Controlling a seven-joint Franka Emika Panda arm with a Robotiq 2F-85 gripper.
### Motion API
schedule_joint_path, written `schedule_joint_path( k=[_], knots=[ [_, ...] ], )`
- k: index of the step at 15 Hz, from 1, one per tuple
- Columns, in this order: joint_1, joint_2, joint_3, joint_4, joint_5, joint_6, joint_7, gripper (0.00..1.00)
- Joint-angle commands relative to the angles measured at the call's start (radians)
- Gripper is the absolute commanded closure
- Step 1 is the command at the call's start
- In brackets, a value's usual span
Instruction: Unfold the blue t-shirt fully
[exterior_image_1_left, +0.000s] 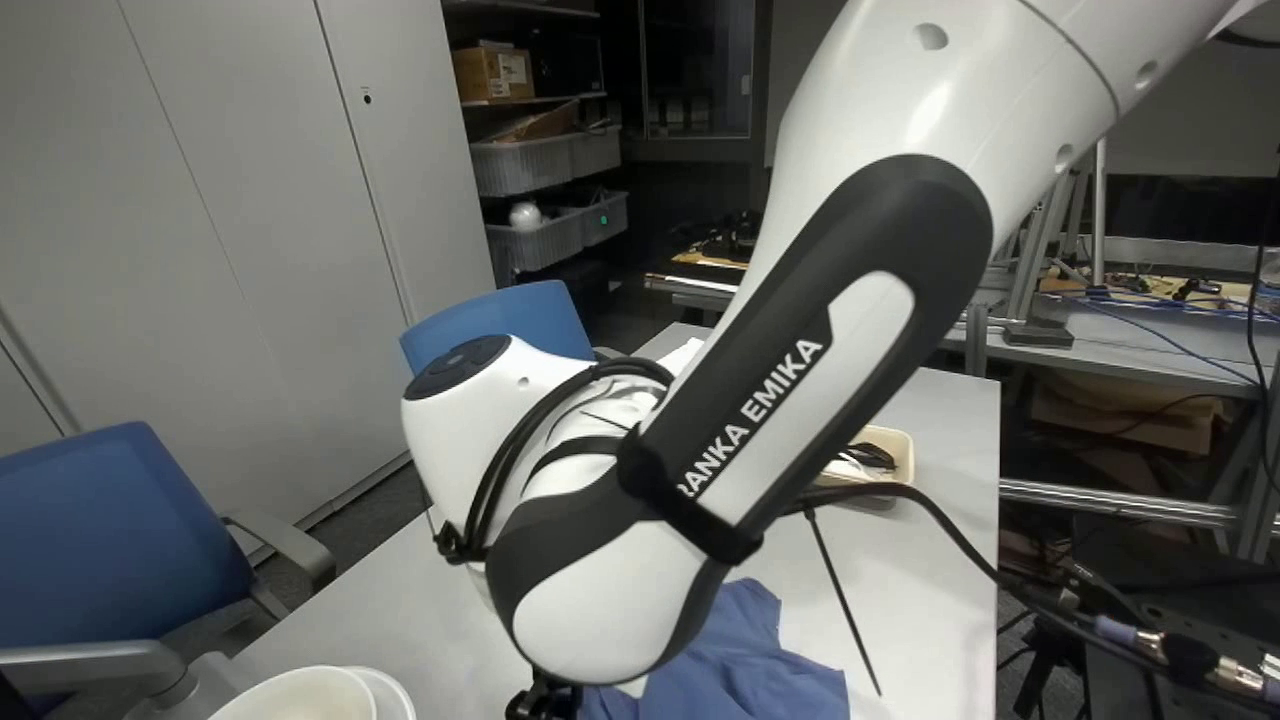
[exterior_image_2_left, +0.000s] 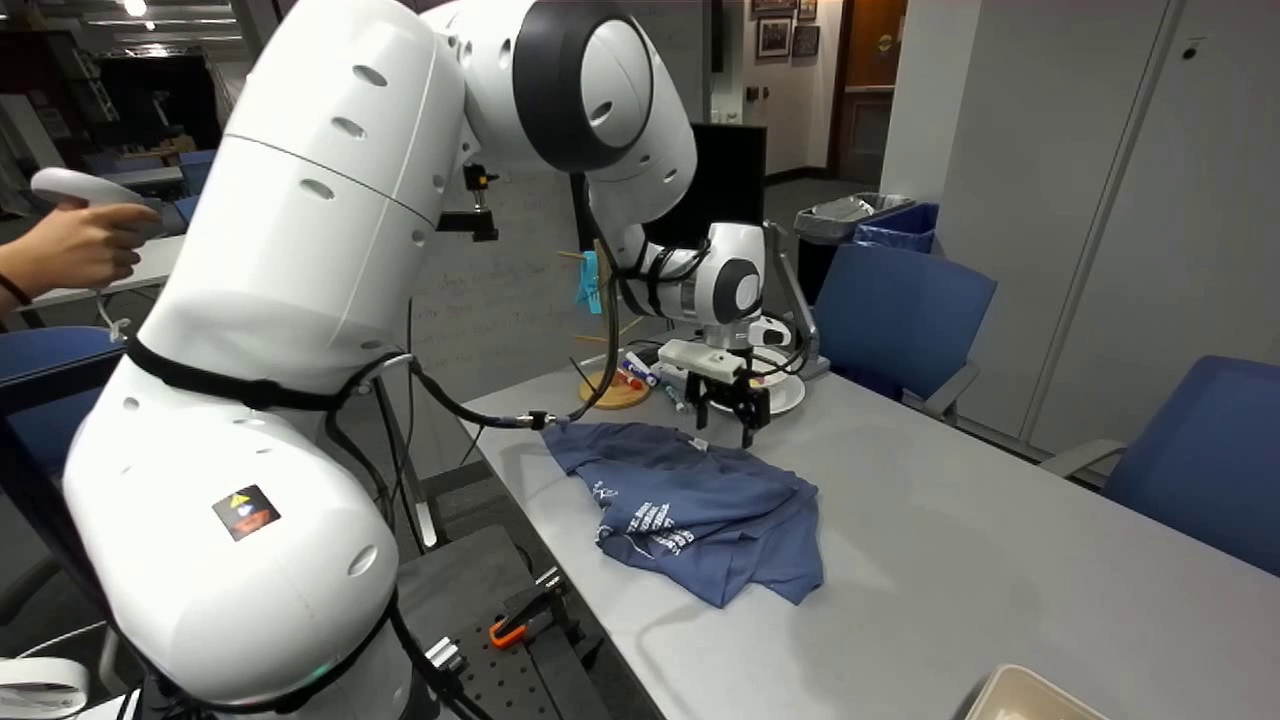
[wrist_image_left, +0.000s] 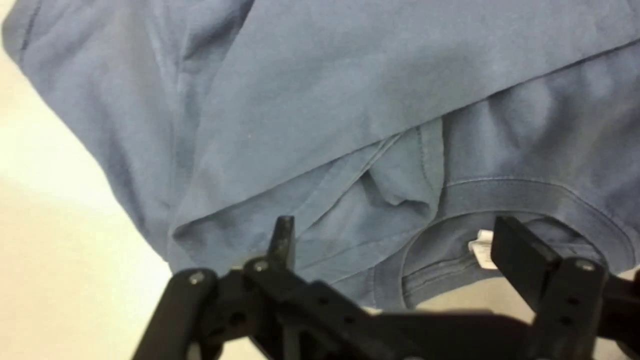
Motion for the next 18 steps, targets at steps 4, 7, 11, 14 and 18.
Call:
schedule_joint_path(
  k=[4,7,11,14,18],
  knots=[
    [0.011,0.02,-0.084,0.038,-0.101,-0.078,0.132,0.0],
    [0.012,0.034,-0.107,0.032,-0.102,-0.064,0.198,0.0],
    [0.019,0.047,-0.122,0.029,-0.099,-0.052,0.273,0.0],
    [0.026,0.049,-0.129,0.03,-0.1,-0.061,0.322,0.0],
    [0.035,0.05,-0.137,0.029,-0.105,-0.056,0.368,0.0]
  ],
)
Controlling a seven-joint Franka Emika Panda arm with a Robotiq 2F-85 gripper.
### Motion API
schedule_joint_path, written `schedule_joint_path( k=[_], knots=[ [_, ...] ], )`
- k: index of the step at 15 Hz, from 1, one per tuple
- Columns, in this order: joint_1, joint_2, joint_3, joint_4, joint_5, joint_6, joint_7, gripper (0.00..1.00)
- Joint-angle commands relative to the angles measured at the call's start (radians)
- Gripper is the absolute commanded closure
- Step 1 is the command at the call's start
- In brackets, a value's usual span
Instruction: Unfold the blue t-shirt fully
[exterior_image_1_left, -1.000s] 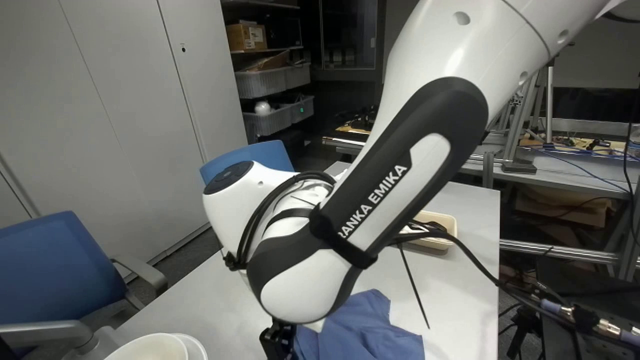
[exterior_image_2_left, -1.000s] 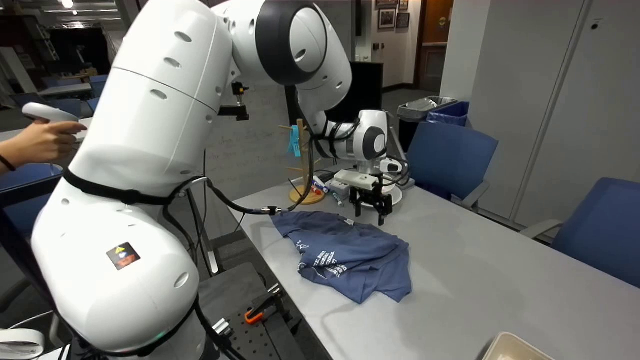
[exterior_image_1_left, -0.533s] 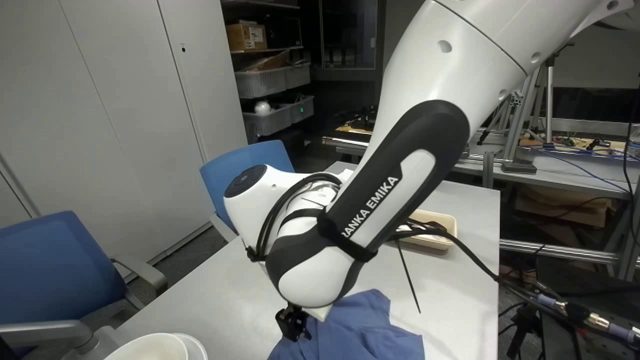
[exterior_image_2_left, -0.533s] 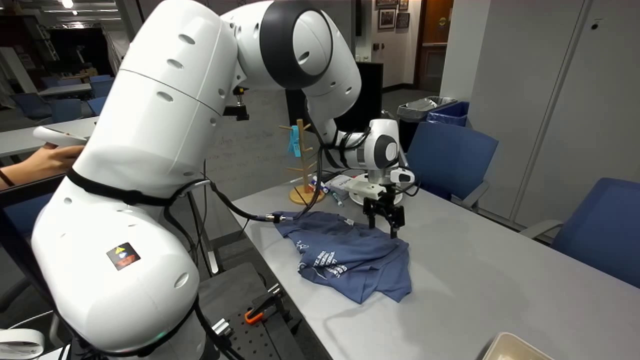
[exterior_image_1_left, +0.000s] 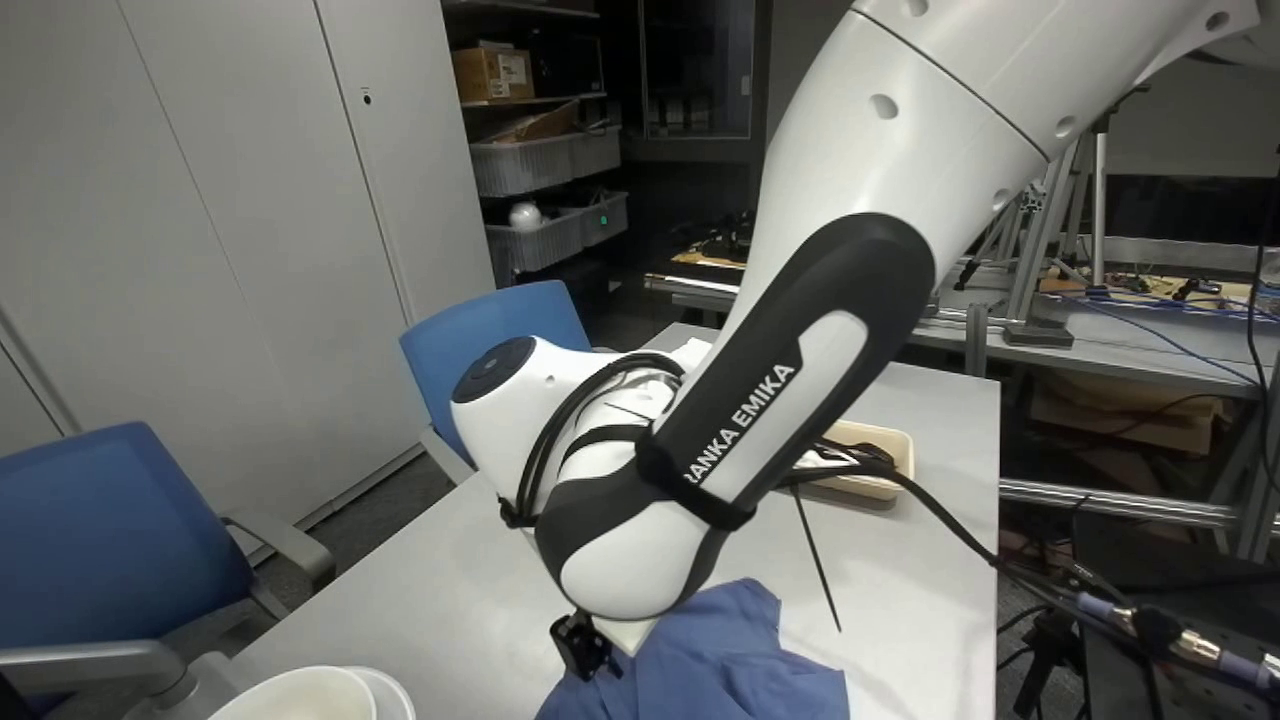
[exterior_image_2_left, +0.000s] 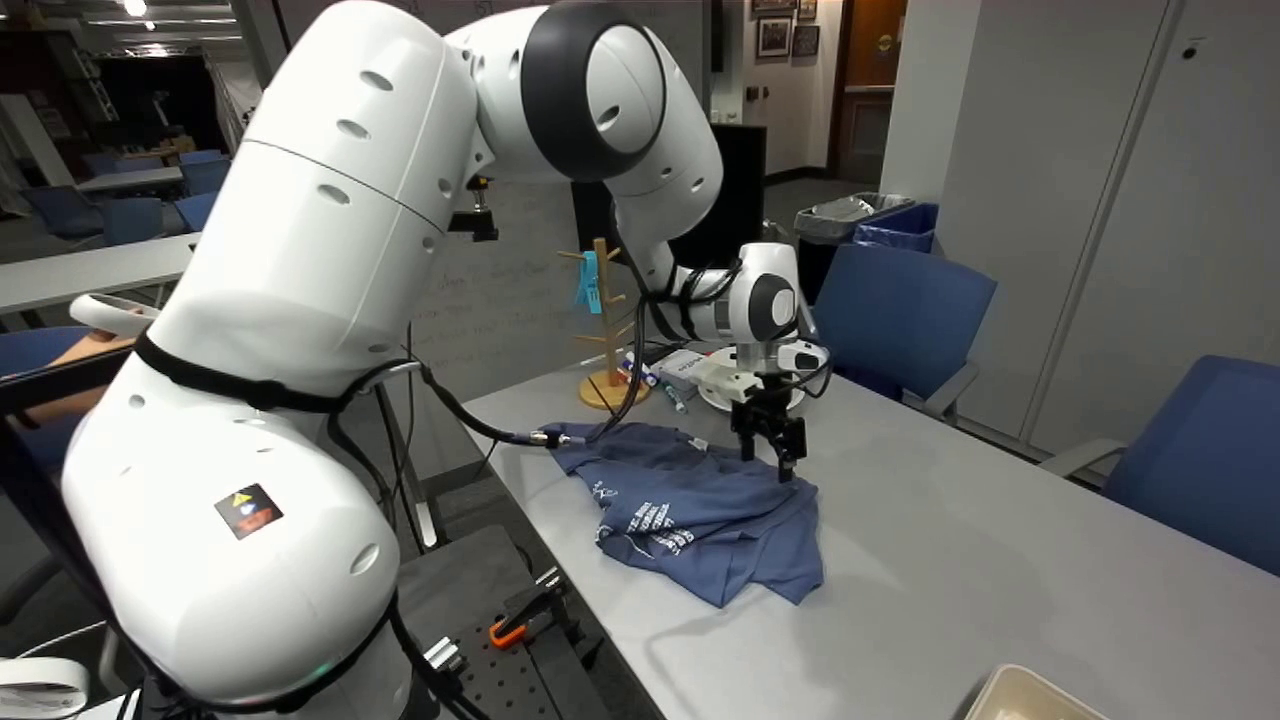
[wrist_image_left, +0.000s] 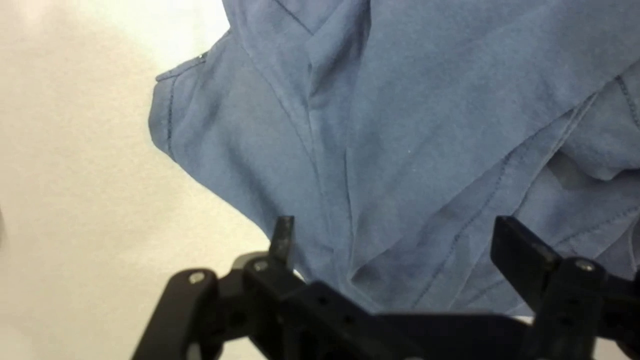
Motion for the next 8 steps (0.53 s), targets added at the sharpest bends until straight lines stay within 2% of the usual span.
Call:
schedule_joint_path(
  k=[1,4,8],
  knots=[
    [0.027,0.008,-0.022,0.012,-0.025,-0.009,0.069,0.0],
    [0.024,0.008,-0.016,0.019,-0.023,-0.033,0.081,0.0],
    [0.005,0.002,0.0,0.002,-0.004,-0.003,0.058,0.0]
  ],
)
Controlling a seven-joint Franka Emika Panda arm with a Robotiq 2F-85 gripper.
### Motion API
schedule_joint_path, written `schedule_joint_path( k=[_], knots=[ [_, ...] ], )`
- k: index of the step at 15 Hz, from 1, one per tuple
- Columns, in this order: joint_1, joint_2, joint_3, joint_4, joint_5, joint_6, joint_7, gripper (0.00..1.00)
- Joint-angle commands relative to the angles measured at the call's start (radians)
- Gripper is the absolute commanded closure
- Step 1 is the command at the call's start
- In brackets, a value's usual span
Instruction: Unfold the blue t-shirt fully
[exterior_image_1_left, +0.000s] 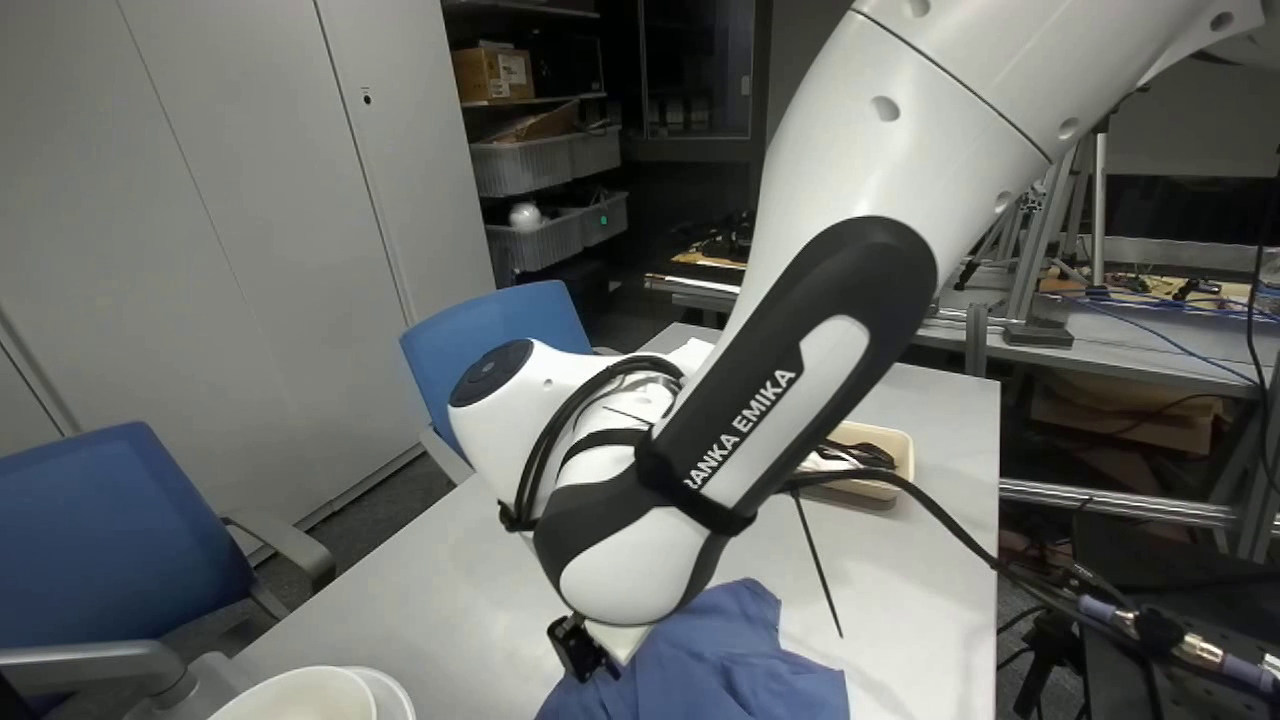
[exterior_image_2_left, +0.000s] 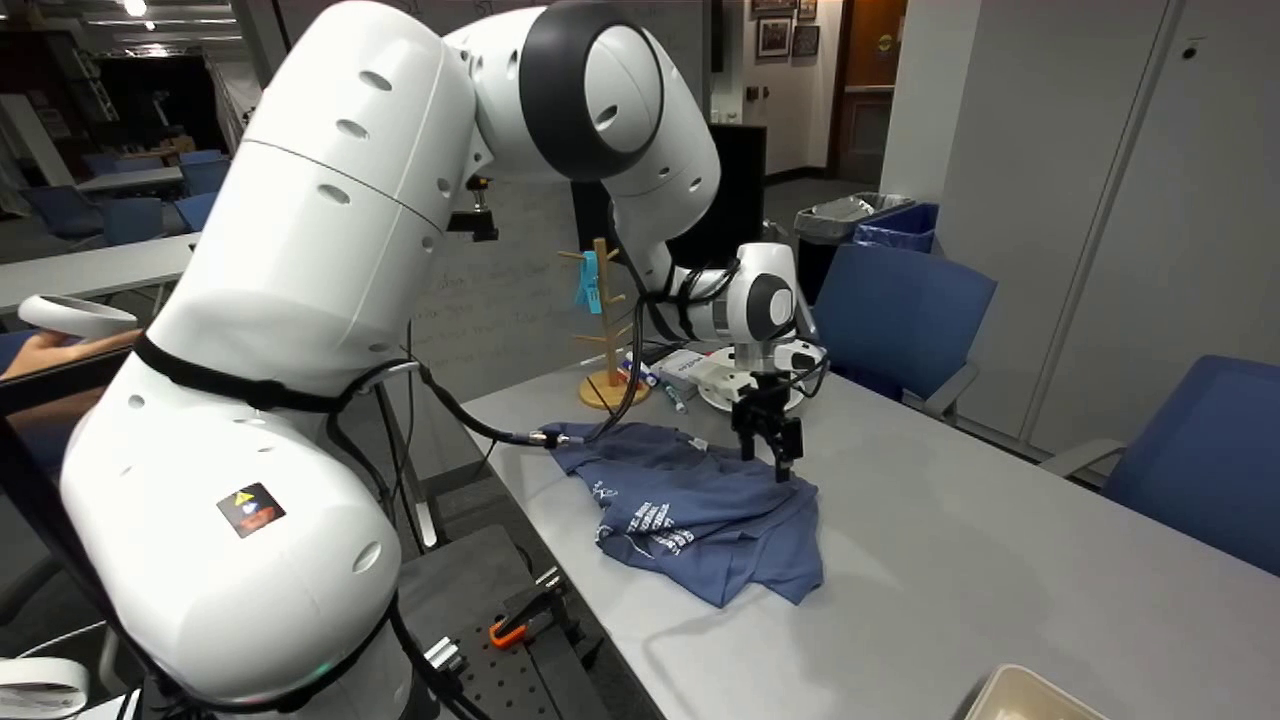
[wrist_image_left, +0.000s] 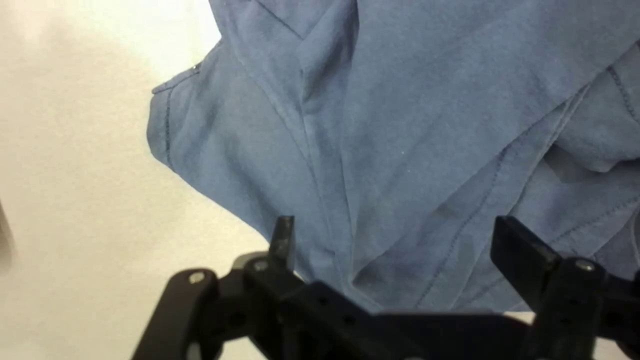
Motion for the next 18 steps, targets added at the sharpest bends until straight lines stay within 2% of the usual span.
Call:
schedule_joint_path(
  k=[1,4,12,15,16,17,18],
  knots=[
    [-0.005,0.001,0.006,0.002,-0.004,-0.002,0.002,0.0],
    [-0.005,0.002,0.006,0.002,-0.004,-0.002,0.002,0.0],
    [-0.034,0.097,0.0,0.062,0.018,0.012,0.004,0.0],
    [-0.041,0.117,-0.005,0.076,0.018,0.012,0.005,0.03],
    [-0.044,0.121,-0.007,0.081,0.018,0.01,0.005,0.06],
    [-0.047,0.125,-0.009,0.084,0.02,0.012,0.006,0.14],
    [-0.049,0.126,-0.011,0.084,0.021,0.014,0.007,0.3]
  ],
)
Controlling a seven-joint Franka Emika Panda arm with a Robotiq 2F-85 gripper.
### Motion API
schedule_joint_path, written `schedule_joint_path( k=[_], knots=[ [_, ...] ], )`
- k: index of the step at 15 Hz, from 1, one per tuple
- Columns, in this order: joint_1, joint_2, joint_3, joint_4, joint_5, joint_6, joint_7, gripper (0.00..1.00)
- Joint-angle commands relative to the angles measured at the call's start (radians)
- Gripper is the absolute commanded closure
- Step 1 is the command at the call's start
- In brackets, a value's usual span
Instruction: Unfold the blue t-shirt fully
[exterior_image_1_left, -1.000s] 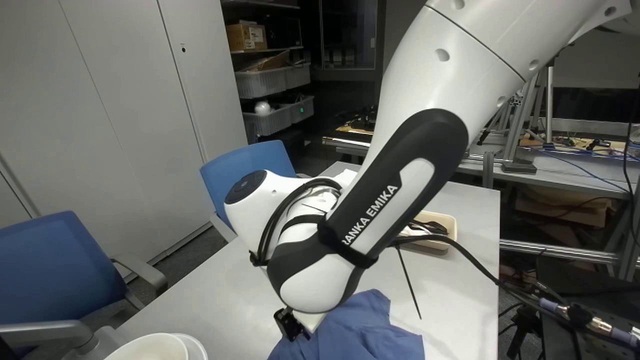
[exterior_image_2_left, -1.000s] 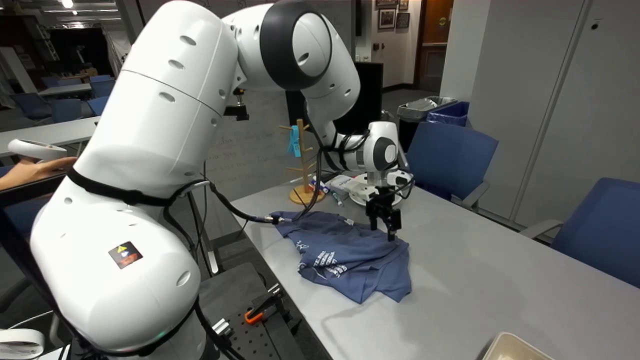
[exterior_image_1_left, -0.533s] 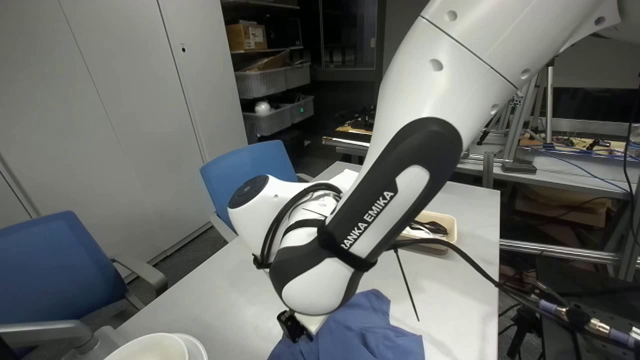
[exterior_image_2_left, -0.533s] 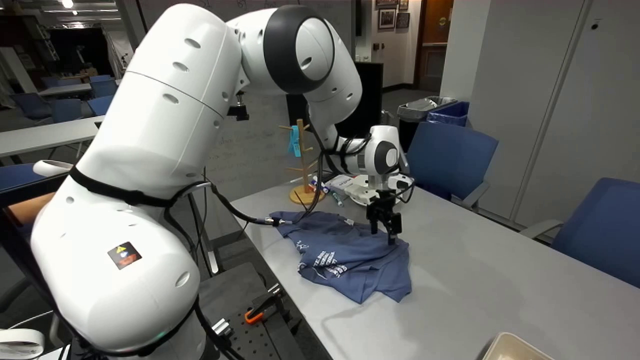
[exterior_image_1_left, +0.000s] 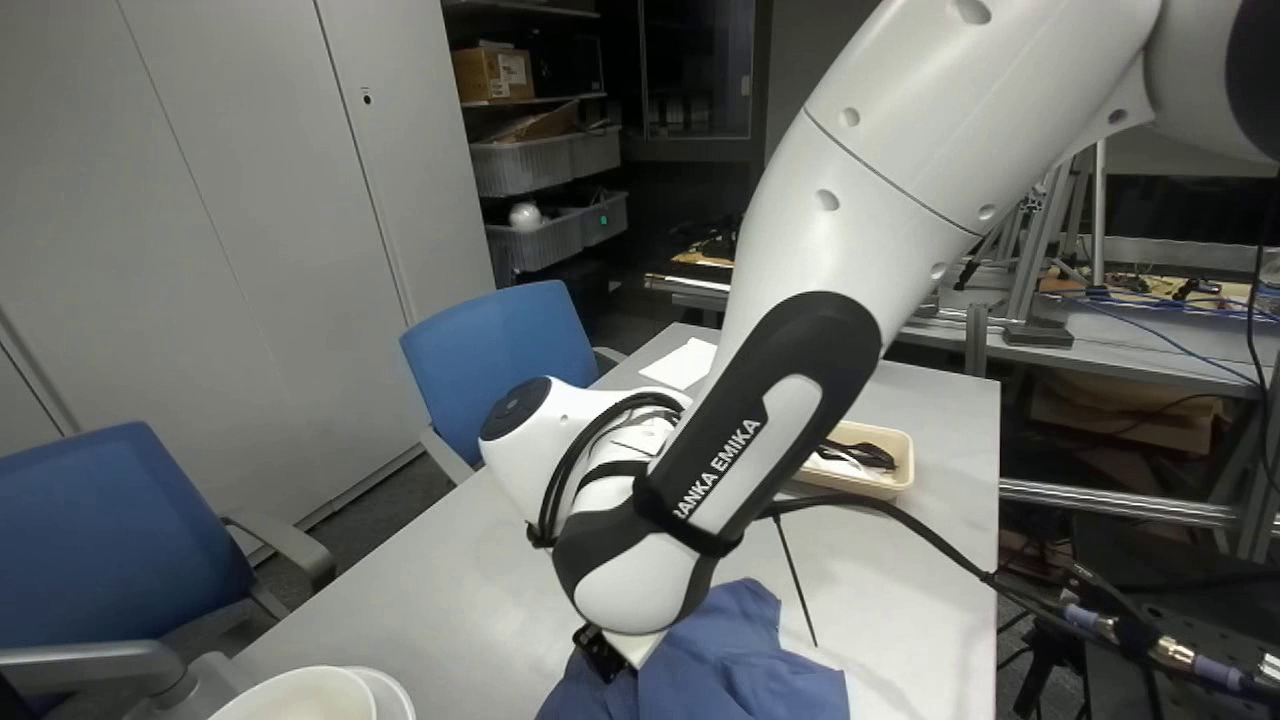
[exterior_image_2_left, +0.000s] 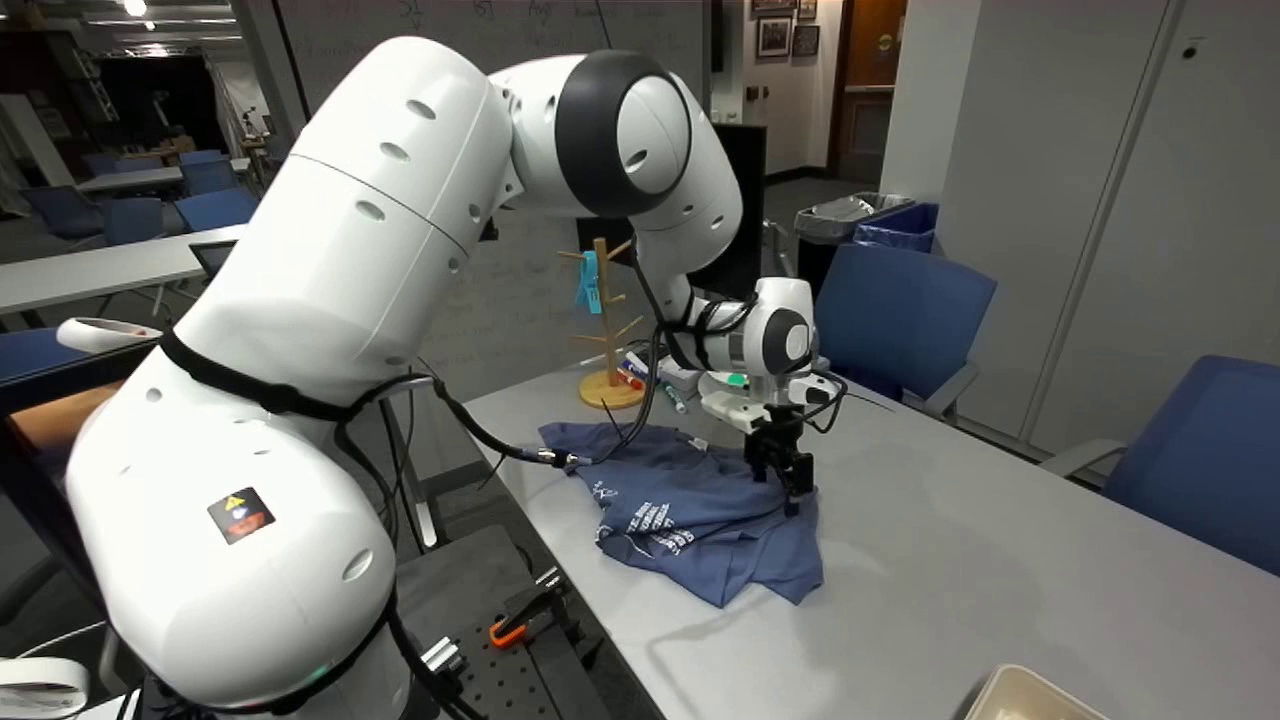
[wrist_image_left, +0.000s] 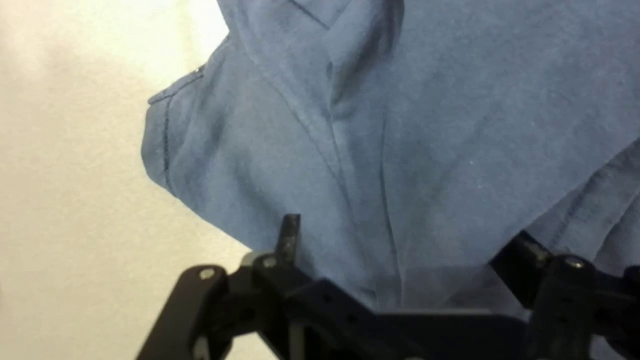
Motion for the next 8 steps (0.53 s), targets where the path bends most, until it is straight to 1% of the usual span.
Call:
schedule_joint_path(
  k=[1,8],
  knots=[
    [-0.01,0.023,-0.01,0.03,0.016,0.016,0.007,0.39],
    [0.0,0.007,-0.027,0.019,0.006,0.007,0.035,0.93]
  ],
)
